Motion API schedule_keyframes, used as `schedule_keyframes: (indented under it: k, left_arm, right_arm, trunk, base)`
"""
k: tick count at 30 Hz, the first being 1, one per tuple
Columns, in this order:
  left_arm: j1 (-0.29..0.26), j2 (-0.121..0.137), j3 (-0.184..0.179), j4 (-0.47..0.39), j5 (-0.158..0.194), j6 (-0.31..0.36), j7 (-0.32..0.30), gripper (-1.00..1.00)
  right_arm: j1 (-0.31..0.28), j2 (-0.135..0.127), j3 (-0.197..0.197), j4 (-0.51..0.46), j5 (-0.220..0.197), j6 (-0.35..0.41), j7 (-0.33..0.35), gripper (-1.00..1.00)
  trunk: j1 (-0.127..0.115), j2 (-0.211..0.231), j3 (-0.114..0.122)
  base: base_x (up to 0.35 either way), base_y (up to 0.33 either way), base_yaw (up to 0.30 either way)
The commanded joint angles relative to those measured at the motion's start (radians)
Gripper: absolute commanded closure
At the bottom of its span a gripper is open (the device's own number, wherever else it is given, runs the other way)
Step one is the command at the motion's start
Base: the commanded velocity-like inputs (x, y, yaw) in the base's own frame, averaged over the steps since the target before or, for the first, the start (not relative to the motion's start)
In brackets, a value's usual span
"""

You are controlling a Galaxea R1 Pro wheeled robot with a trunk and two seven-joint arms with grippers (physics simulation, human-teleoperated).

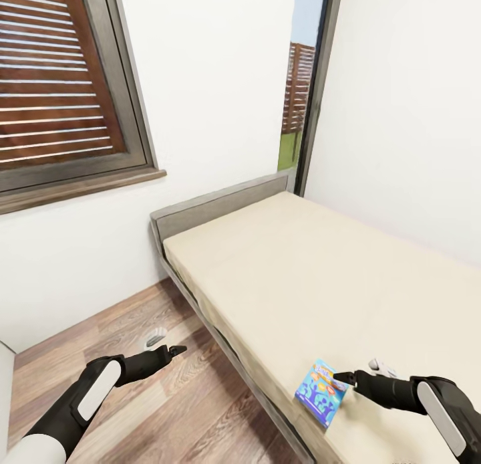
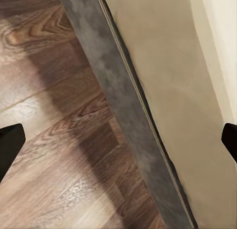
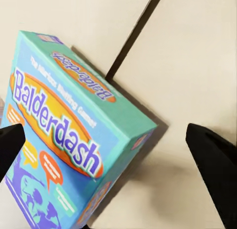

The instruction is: Put all the toys in the child's room - the three board games (two on the bed and one on the table), the two jigsaw puzzles on the table, and the tennis ball on the table - inside the toy box on the table in the child's room.

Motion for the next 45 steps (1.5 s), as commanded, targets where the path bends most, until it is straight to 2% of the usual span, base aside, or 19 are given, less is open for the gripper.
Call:
schedule_keyframes:
  k: [1,18,35,45]
  left_arm:
    - [-0.001,0.001,-0.002,0.000,0.002,0.002,-0.001,-1.00]
    - [-0.001,0.001,-0.002,0.000,0.002,0.002,-0.001,-1.00]
    - [-0.001,0.001,-0.002,0.000,0.002,0.002,-0.001,-1.00]
    - [-0.001,0.001,-0.002,0.000,0.002,0.001,-0.001,-1.00]
  right_arm:
    - [0.001,0.001,0.016,0.001,0.008,0.007,0.004,-1.00]
    - [0.000,0.017,0.016,-0.013,0.009,-0.026,0.004,-1.00]
    - [0.000,0.022,0.017,-0.019,0.010,-0.035,0.003,-1.00]
    - [0.000,0.022,0.016,-0.020,0.010,-0.036,0.003,-1.00]
  trunk:
    - [0.004,-0.008,-0.004]
    - [0.008,-0.015,-0.007]
    - [0.008,-0.015,-0.007]
    - [0.008,-0.015,-0.007]
  base:
    - [0.000,0.000,0.000]
    - [0.000,0.000,0.006]
    - [0.000,0.000,0.196]
    - [0.000,0.000,0.064]
